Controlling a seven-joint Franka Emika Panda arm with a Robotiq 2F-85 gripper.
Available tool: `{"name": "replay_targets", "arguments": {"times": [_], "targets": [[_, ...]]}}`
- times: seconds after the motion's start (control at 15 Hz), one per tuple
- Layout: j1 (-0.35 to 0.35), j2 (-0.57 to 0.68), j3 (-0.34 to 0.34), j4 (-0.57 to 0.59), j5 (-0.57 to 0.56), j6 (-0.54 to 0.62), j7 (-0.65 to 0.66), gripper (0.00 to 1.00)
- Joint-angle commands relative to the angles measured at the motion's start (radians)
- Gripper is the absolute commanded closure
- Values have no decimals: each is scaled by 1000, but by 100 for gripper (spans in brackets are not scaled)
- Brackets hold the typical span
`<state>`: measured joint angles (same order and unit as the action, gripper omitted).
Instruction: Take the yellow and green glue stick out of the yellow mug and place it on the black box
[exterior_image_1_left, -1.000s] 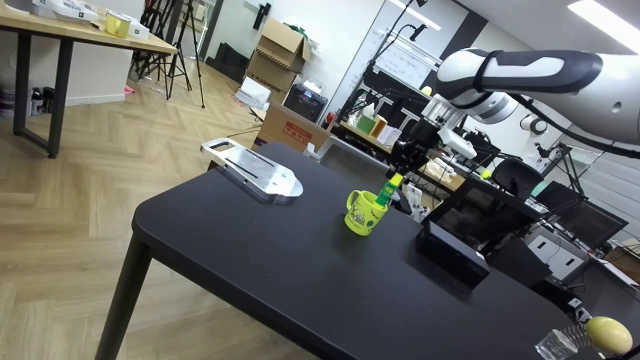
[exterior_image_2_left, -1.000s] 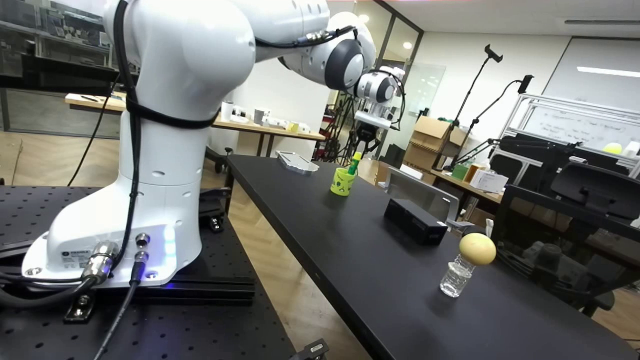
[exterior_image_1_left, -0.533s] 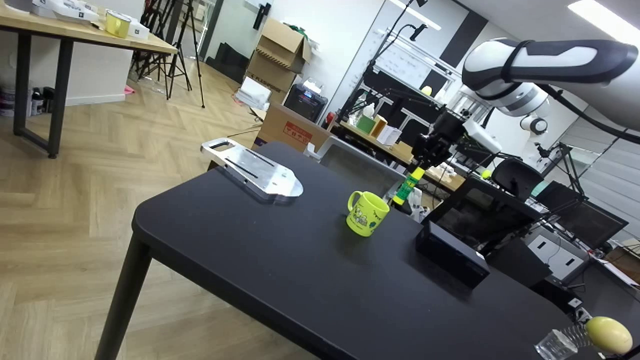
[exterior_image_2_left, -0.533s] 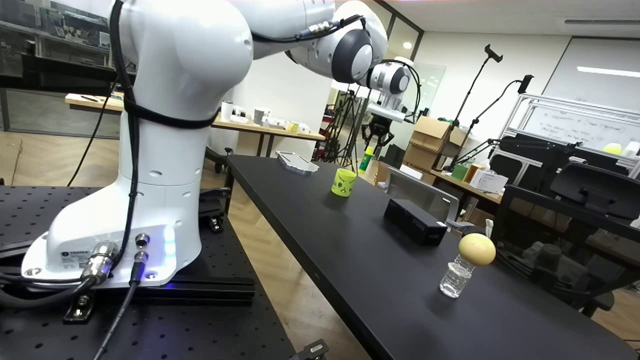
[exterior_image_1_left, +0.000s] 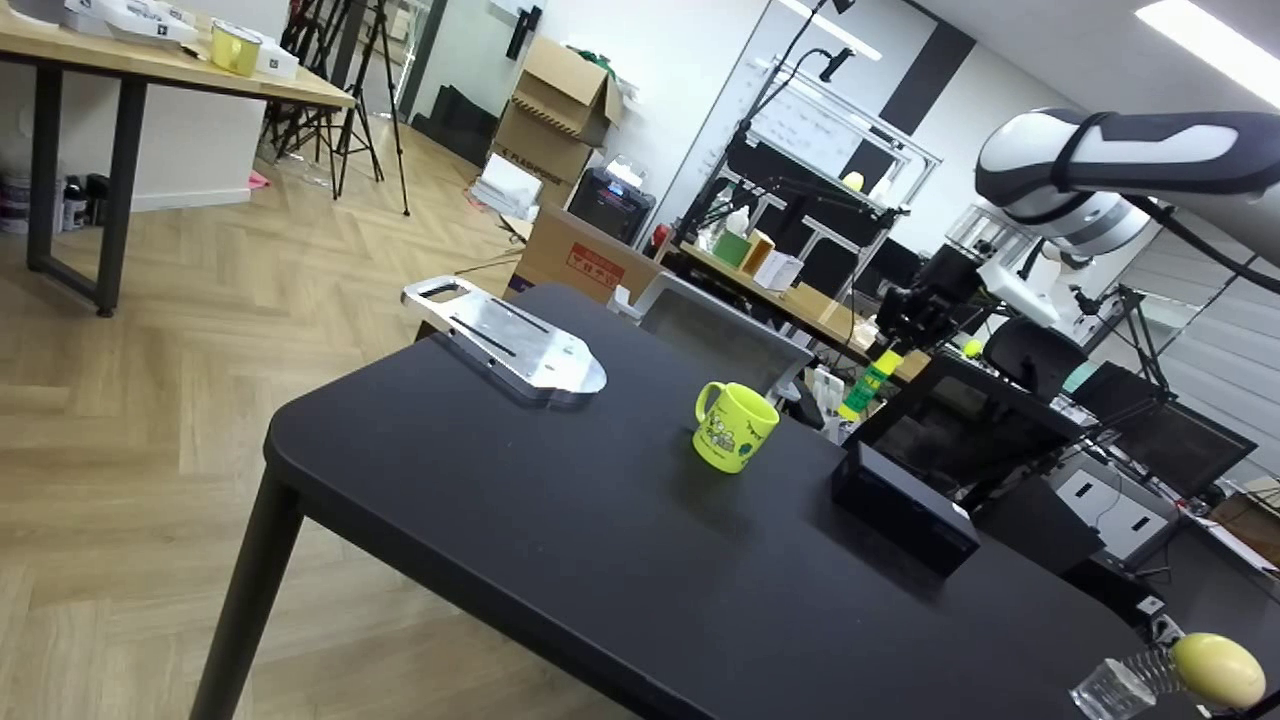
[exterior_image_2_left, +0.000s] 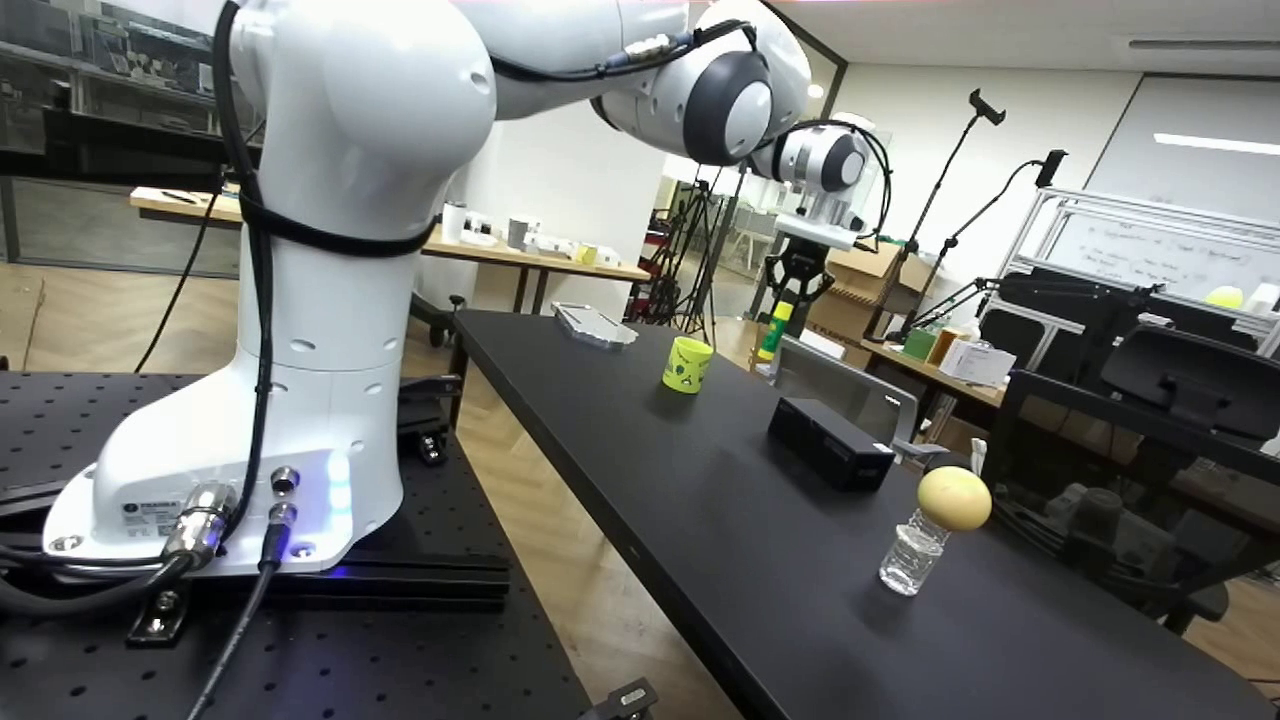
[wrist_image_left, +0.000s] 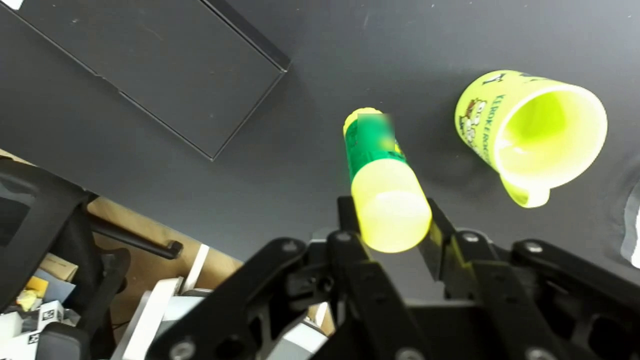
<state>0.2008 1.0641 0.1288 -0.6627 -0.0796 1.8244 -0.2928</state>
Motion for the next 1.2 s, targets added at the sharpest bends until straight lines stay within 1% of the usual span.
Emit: {"name": "replay_targets", "arguments": {"times": [0.0, 0.2, 0.47, 1.13], "targets": [[-42, -31, -13, -35, 6, 41, 29, 92], [-75, -31, -18, -49, 7, 73, 41, 92], [-103, -25, -23, -75, 2, 111, 62, 92], [-107, -28, -38, -202, 4, 225, 122, 92]]}}
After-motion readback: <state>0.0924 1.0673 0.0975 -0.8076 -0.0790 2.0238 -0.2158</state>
